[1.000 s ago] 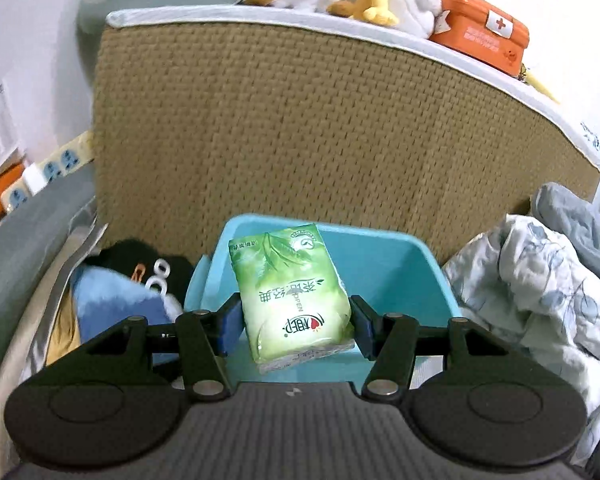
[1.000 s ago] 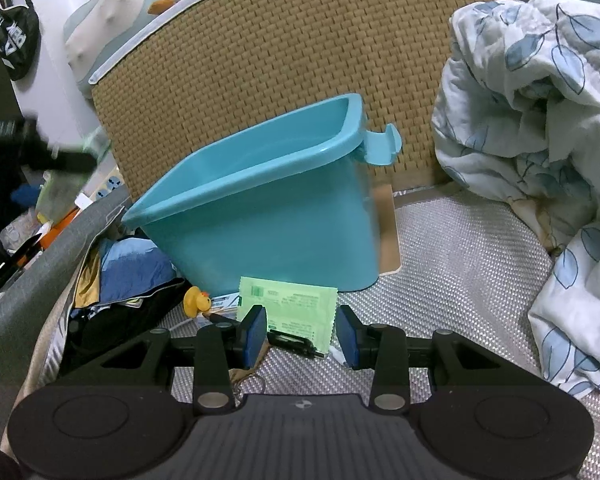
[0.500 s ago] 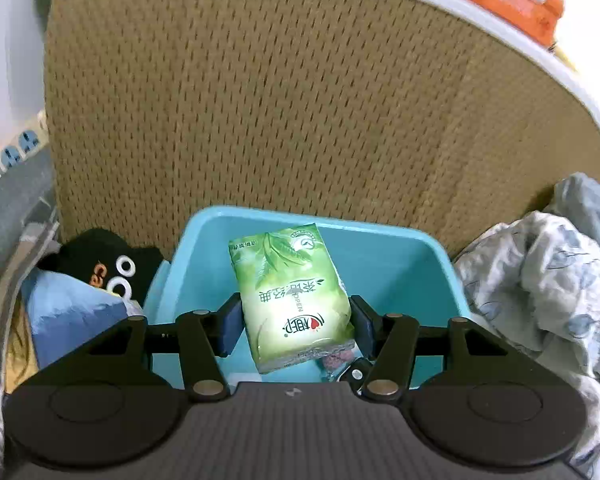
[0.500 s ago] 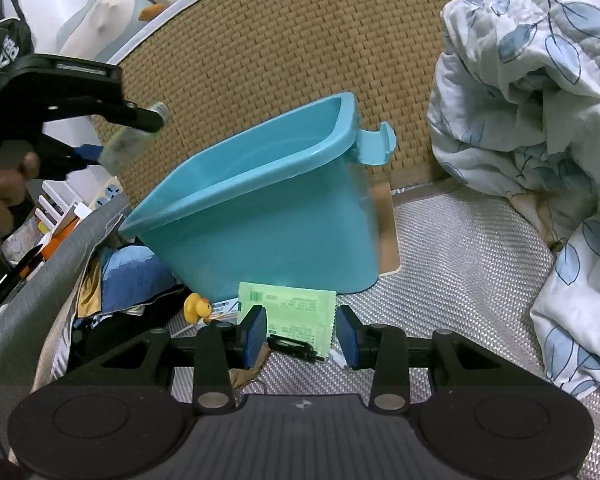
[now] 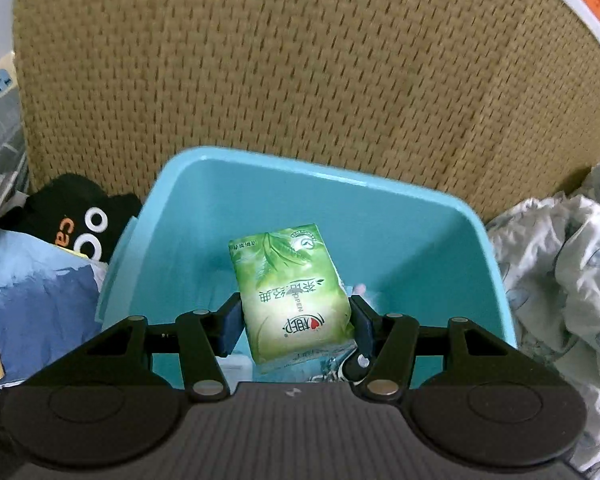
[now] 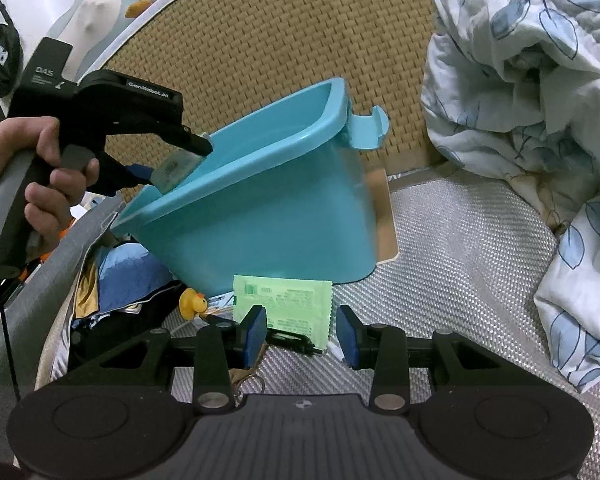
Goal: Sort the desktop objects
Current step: 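Carry the green tissue pack with the left gripper over the teal bin, then open the left gripper to drop the tissue pack into the bin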
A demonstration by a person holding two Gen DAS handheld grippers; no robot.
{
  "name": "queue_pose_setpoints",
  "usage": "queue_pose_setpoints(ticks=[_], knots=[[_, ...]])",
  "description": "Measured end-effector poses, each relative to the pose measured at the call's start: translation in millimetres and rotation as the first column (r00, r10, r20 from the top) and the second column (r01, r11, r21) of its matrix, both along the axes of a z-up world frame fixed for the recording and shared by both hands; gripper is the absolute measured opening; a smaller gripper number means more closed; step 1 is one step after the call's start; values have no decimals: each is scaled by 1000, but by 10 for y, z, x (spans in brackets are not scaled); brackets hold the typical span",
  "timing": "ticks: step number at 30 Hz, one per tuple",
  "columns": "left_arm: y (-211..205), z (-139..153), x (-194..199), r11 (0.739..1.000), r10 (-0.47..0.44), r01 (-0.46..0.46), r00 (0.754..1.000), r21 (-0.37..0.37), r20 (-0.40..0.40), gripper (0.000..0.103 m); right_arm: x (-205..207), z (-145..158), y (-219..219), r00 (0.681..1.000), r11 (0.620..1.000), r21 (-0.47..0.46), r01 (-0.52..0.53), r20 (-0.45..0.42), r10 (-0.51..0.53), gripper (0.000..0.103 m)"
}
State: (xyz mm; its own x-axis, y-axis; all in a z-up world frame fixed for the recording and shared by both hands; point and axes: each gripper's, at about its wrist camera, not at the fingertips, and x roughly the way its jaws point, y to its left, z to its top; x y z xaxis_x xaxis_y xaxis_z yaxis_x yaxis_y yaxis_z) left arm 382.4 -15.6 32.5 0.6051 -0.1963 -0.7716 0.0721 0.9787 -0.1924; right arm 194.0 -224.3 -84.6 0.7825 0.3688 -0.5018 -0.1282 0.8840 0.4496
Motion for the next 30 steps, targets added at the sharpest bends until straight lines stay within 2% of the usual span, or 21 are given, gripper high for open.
queue_pose_setpoints(ticks=[9,12,30], knots=[[-101,-122,213,999,-38,40,996,27,-82,59,11,-24,13,1000,1000,3,-7,-13,7,43],[-154,-168,249,996,-73,79,991,49,-110,59,16,-26,13,1000,1000,6,-8,-17,8,43],[-234,-235,339,993,-80,92,984,68,-161,60,32,-20,13,1000,1000,13,-20,-22,21,43]])
